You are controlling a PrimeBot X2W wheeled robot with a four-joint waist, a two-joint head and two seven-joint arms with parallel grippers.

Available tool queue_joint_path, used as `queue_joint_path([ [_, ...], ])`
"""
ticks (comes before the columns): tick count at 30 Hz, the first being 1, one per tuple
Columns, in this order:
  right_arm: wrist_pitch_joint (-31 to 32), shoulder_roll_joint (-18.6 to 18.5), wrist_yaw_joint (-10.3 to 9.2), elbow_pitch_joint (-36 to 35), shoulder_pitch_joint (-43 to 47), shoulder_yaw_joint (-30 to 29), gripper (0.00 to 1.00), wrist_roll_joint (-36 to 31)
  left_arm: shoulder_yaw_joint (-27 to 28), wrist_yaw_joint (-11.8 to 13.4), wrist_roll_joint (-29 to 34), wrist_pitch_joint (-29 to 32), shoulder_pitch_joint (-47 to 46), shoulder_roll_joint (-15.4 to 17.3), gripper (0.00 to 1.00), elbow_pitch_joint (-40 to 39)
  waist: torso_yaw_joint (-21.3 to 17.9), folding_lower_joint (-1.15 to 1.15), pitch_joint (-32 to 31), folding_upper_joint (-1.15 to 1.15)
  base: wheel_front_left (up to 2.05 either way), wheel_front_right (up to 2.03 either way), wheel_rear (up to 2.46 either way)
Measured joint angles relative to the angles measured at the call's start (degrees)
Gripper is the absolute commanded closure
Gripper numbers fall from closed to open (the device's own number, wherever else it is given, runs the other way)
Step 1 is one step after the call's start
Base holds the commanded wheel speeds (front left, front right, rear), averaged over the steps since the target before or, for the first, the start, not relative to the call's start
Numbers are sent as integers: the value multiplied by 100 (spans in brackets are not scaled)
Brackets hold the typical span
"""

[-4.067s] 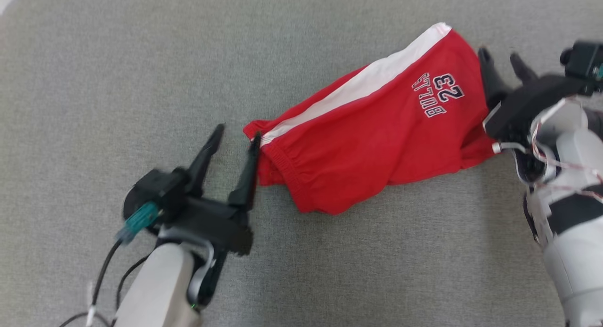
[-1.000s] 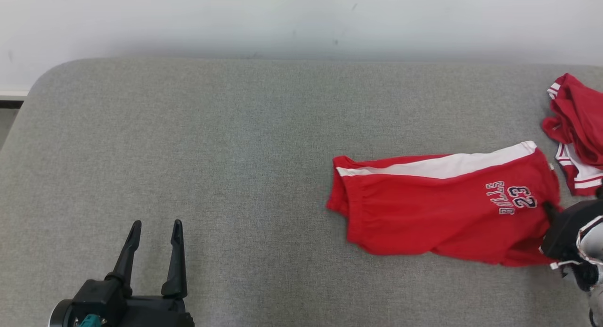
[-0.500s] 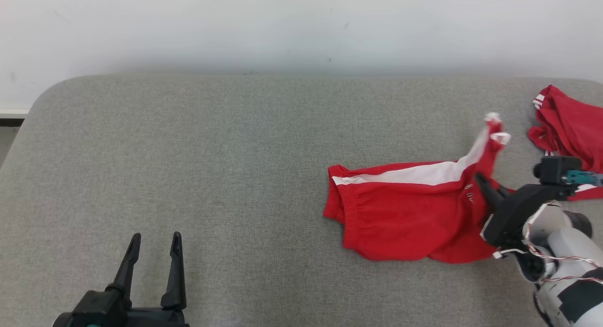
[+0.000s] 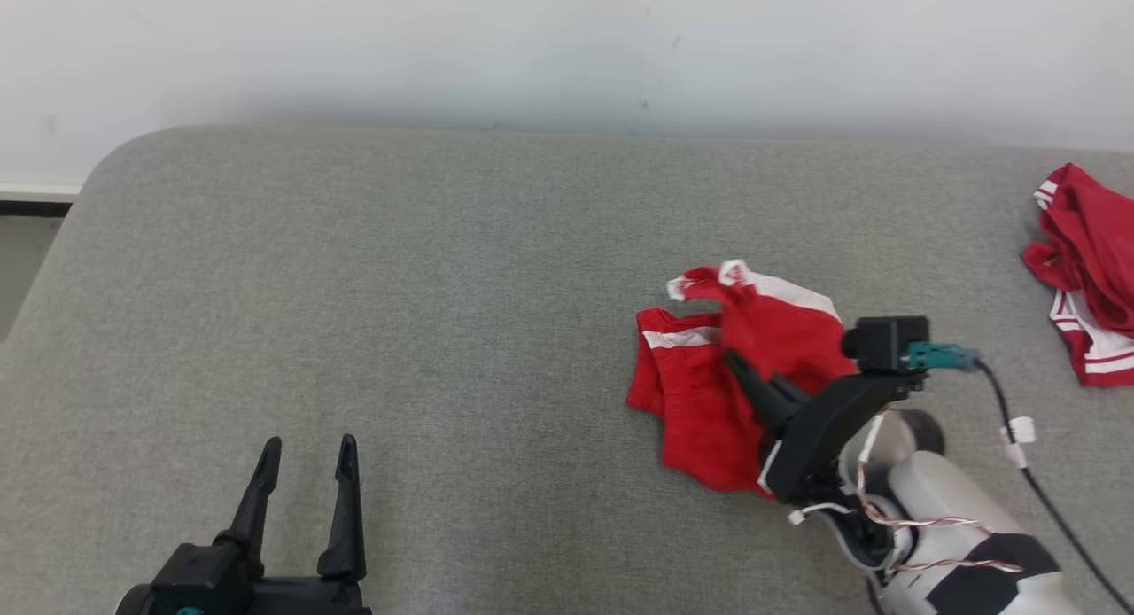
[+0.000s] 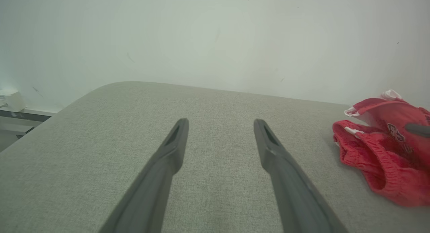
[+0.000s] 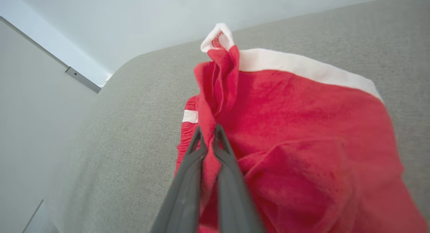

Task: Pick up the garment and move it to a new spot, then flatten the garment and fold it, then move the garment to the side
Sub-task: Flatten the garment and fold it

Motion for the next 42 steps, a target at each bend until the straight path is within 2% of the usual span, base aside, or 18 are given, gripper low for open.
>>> queue_joint_path([
  [4,37,271,0,-31,91,98,100,-1,-89,32,-47,0,-44,-1,0,21,105,0,35,0,0,0,0],
  [10,-16,489,0,7,240,180,100,-55,-155,76,-94,0,-97,-1,0,33,212,0,83,0,0,0,0],
  [11,-77,487,0,-14,241,202,63,-100,-154,81,-102,0,-99,-1,0,38,211,0,87,0,0,0,0],
  [12,-134,478,0,-49,238,211,0,-157,-151,93,-105,0,-99,-1,0,46,202,0,88,0,0,0,0],
  [19,-779,225,0,-531,231,52,0,-314,-52,89,-74,0,-80,-1,0,69,42,0,23,0,0,0,0],
  [25,-1235,-177,0,-780,426,-587,0,-300,44,66,-11,0,-50,-1,0,26,-158,0,-53,0,0,0,0],
  [31,-1529,-533,0,-537,637,-1104,0,-509,81,51,31,0,-54,-1,0,-53,-214,0,-21,0,0,0,0],
  [32,-1561,-555,0,-456,661,-1134,7,-573,85,33,33,-1,-58,-2,0,-65,-212,0,-2,0,0,0,0],
  [33,-1568,-563,0,-347,676,-1150,65,-630,88,33,36,0,-63,-2,0,-73,-208,0,16,0,0,0,0],
  [34,-1569,-569,0,-231,690,-1154,97,-689,86,33,36,0,-71,-1,0,-81,-201,0,34,0,0,0,0],
  [35,-1582,-571,0,-132,696,-1134,100,-769,87,32,36,0,-85,-1,0,-91,-187,0,49,0,0,0,0],
  [42,-1753,-467,0,536,533,-932,100,-1146,63,30,37,0,-124,-2,0,-110,-69,0,128,0,0,0,0],
])
